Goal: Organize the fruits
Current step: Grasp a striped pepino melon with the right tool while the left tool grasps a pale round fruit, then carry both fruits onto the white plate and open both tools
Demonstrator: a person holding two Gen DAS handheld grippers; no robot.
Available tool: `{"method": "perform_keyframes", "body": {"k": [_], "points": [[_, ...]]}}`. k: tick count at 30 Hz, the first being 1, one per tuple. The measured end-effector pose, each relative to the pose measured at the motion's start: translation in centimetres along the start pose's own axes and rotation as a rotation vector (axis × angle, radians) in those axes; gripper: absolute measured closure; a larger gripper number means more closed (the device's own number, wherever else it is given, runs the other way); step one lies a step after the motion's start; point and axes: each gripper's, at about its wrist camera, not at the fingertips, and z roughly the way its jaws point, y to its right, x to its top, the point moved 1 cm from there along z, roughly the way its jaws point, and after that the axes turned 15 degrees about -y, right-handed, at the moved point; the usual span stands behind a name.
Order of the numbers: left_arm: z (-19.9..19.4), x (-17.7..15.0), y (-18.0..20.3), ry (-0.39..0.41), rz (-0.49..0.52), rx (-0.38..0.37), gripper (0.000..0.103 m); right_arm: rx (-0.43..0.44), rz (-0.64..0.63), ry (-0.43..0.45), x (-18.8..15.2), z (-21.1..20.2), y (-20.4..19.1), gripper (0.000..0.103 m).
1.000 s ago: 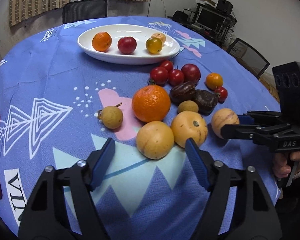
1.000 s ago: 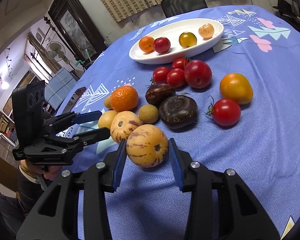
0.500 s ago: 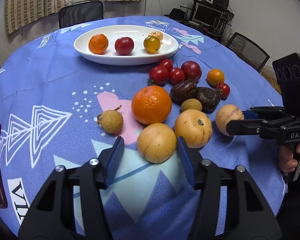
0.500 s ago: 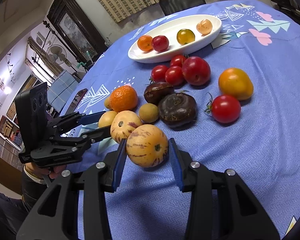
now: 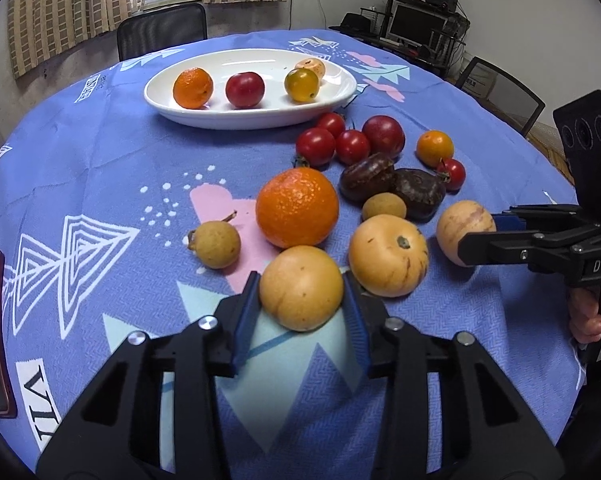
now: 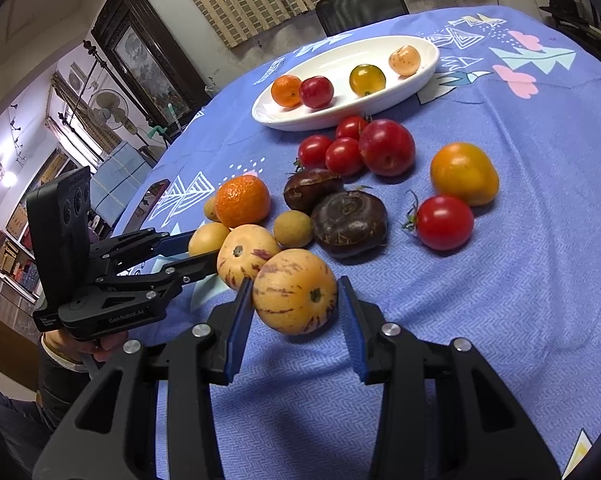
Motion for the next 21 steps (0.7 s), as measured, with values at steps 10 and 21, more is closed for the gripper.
{"method": "perform_keyframes", "body": {"k": [10, 21], "points": [[-3.3, 0.4, -0.5, 0.060, -0.016, -0.023, 0.062, -0.106, -0.086, 0.050, 2.6, -3.8, -1.1, 0.061], [-6.9, 11.6, -3.7, 0.173, -0.069, 0.037, 0.062, -0.249, -0.068, 0.122, 15.0, -3.7, 1.1, 0.061]]}}
